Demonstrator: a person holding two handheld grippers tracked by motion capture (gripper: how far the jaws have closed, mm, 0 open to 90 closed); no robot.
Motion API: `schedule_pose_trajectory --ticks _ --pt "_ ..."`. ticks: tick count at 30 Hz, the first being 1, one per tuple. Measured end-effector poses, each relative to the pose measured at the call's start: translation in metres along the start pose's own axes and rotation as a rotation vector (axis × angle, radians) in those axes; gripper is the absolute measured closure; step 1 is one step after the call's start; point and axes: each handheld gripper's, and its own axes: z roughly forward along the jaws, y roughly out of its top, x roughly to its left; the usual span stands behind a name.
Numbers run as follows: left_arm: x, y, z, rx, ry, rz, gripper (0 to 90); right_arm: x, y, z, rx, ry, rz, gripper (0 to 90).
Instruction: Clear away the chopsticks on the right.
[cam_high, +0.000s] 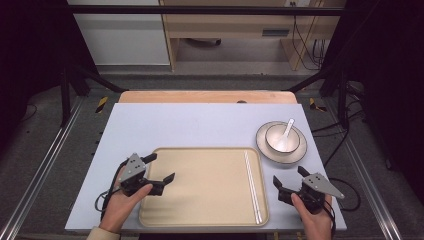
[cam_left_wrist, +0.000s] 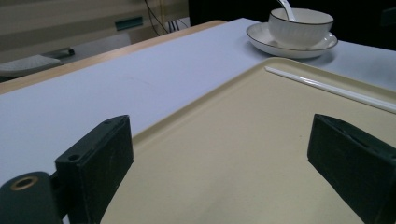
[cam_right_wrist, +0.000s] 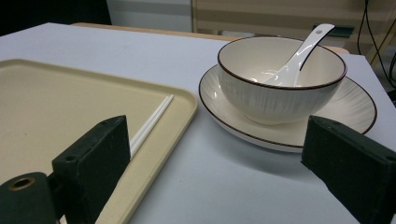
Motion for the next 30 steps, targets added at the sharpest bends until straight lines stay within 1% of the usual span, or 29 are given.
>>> schedule_pose_trajectory --ticks 2,6,8,11,12,13,14,15,17,21,25,26,30 --pt "0.006 -0.001 -0.007 -0.013 0.021 -0.004 5.5 0.0 0.0 0.0 0.002 -0.01 0.004 7.9" --pt "0.017 -0.003 -0.023 -0.046 0.056 -0.032 4.7 0.0 0.0 0.0 -0.003 -0.011 0.013 7.8" --pt "0.022 -0.006 -0.031 -0.063 0.076 -0.041 4.6 0.0 0.0 0.0 -0.004 -0.013 0.008 7.9" --pt "0.028 -0.011 -0.042 -0.069 0.104 -0.048 4.4 0.0 0.0 0.0 -0.002 -0.014 0.005 7.8" --pt "0.032 -0.014 -0.048 -0.073 0.12 -0.051 4.4 0.0 0.0 0.0 -0.005 -0.016 0.003 7.8" --pt "0.032 -0.014 -0.048 -0.073 0.12 -0.051 4.4 0.0 0.0 0.0 -0.005 -0.016 0.003 7.8" --pt "0.035 -0.019 -0.054 -0.079 0.136 -0.052 4.3 0.0 0.0 0.0 -0.005 -0.017 0.003 7.8" --pt "0.035 -0.019 -0.054 -0.079 0.136 -0.052 4.3 0.0 0.0 0.0 -0.005 -0.017 0.003 7.8" --pt "0.037 -0.024 -0.059 -0.081 0.149 -0.049 4.2 0.0 0.0 0.0 -0.006 -0.019 0.002 7.8" --pt "0.041 -0.034 -0.069 -0.098 0.175 -0.057 4.0 0.0 0.0 0.0 -0.007 -0.02 0.002 7.8" --pt "0.047 -0.04 -0.077 -0.115 0.194 -0.063 3.9 0.0 0.0 0.0 -0.009 -0.021 -0.002 7.8" --pt "0.049 -0.042 -0.078 -0.122 0.201 -0.073 3.8 -0.001 0.0 0.0 -0.008 -0.021 -0.004 7.8" --pt "0.052 -0.045 -0.078 -0.127 0.212 -0.08 3.8 0.0 -0.001 0.0 -0.005 -0.019 -0.005 7.8"
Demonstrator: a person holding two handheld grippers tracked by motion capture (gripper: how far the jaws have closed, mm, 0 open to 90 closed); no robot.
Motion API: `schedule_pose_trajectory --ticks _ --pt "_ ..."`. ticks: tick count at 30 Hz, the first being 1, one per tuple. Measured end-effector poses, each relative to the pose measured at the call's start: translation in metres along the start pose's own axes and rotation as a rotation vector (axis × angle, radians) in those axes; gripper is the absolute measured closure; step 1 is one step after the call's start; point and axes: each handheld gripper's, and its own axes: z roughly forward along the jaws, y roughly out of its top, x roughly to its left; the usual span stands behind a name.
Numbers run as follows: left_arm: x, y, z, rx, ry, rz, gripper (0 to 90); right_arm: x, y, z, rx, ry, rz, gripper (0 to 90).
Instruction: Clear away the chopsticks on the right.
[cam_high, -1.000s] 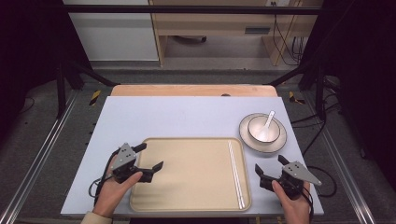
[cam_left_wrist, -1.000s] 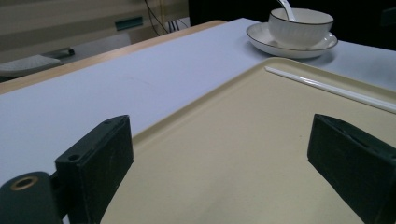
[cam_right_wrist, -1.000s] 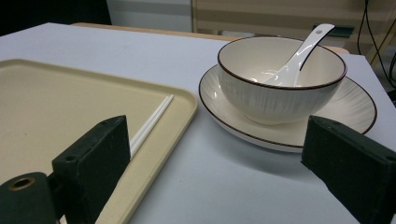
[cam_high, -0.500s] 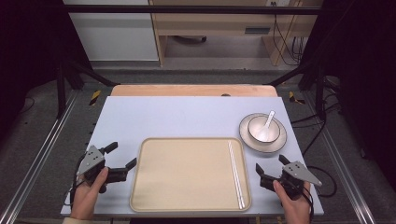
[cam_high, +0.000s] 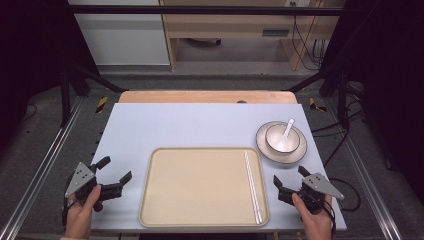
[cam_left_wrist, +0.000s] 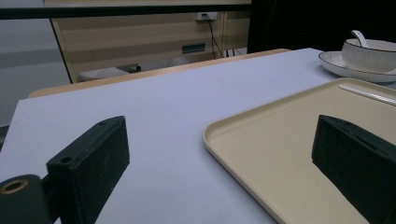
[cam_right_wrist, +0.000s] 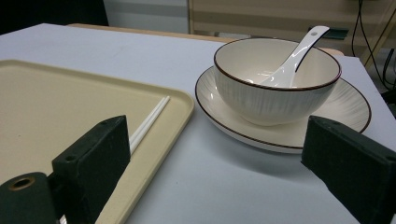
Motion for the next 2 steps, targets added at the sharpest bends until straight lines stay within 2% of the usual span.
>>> schedule_pose_trajectory --ticks 2 --pt "-0.0005 -0.0006 0.0011 0.001 0.0 -0.003 3.8 0.0003 0.0 0.0002 0.001 0.001 0.001 7.8"
